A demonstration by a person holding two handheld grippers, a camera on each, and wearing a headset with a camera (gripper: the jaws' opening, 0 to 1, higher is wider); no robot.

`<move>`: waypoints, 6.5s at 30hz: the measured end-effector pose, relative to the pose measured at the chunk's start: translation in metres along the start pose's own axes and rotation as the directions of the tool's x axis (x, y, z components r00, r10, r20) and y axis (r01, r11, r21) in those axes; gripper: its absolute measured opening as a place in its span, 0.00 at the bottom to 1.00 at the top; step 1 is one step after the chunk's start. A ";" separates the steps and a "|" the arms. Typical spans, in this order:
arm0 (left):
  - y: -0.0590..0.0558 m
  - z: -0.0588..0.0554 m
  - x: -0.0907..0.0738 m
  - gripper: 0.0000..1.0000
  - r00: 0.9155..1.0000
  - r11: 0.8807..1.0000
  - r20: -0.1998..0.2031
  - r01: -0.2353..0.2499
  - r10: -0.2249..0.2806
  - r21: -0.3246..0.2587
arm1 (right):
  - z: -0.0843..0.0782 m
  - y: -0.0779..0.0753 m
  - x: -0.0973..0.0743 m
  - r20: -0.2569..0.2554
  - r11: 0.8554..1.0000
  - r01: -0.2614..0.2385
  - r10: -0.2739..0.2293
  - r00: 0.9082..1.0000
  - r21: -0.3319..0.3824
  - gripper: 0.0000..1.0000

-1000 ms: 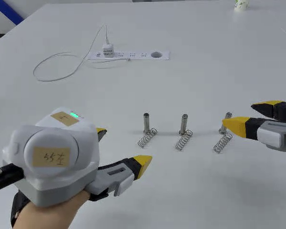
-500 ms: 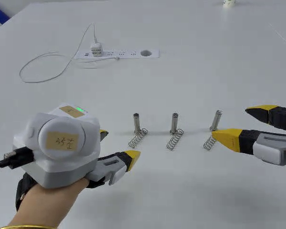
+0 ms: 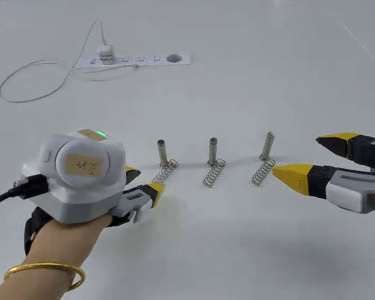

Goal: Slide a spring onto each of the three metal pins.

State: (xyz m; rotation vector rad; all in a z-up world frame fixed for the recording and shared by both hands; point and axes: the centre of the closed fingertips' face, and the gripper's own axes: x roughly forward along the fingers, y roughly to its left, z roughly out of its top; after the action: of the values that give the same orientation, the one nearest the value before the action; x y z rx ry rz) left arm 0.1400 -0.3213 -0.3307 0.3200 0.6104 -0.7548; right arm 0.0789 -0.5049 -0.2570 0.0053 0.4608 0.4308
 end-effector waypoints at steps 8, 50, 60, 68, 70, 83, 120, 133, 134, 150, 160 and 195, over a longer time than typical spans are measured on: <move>-0.001 -0.002 0.010 0.23 1.000 1.000 -0.011 0.014 -0.014 0.023 | -0.008 0.003 -0.003 -0.008 1.000 0.003 -0.003 1.000 0.024 0.56; -0.021 0.019 -0.015 0.10 0.997 0.996 0.064 0.047 -0.052 0.070 | 0.004 0.026 0.001 0.015 0.997 -0.048 0.047 0.999 0.060 0.52; -0.047 0.036 -0.038 0.10 0.984 0.995 0.157 0.076 -0.085 0.059 | 0.023 0.045 0.007 0.087 0.981 -0.126 0.114 0.990 0.147 0.48; -0.061 0.059 -0.056 0.10 0.958 0.994 0.270 0.074 -0.095 0.086 | 0.035 0.067 0.013 0.140 0.957 -0.208 0.182 0.973 0.200 0.45; -0.066 0.066 -0.061 0.10 0.945 0.993 0.309 0.085 -0.107 0.082 | 0.039 0.072 0.014 0.158 0.948 -0.227 0.195 0.968 0.222 0.44; -0.083 0.078 -0.074 0.10 0.893 0.986 0.418 0.139 -0.166 0.094 | 0.056 0.085 0.018 0.263 0.866 -0.327 0.238 0.935 0.378 0.32; -0.089 0.081 -0.077 0.11 0.867 0.980 0.458 0.162 -0.197 0.114 | 0.062 0.107 0.026 0.310 0.754 -0.432 0.311 0.898 0.495 0.11; -0.078 0.066 -0.067 0.16 0.909 0.988 0.387 0.129 -0.152 0.086 | 0.064 0.110 0.040 0.260 0.830 -0.397 0.314 0.913 0.391 0.11; -0.078 0.065 -0.067 0.18 0.913 0.988 0.381 0.126 -0.149 0.085 | 0.065 0.111 0.042 0.259 0.836 -0.395 0.314 0.914 0.380 0.11; -0.062 0.051 -0.057 0.40 0.943 0.996 0.321 0.087 -0.087 0.015 | 0.080 0.110 0.076 0.210 0.923 -0.343 0.305 0.929 0.173 0.11; -0.051 0.046 -0.056 0.55 0.953 0.999 0.301 0.038 -0.034 -0.007 | 0.084 0.102 0.104 0.182 0.946 -0.317 0.300 0.936 0.070 0.11; -0.043 0.031 -0.049 0.81 0.973 0.997 0.231 0.029 -0.013 -0.067 | 0.069 0.103 0.155 0.126 0.968 -0.249 0.248 0.960 -0.013 0.11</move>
State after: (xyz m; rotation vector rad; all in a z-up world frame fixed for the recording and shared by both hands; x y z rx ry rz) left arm 0.0938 -0.3397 -0.2787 0.1586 0.4193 -0.7761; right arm 0.1923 -0.3419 -0.2509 0.0936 0.3362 0.6732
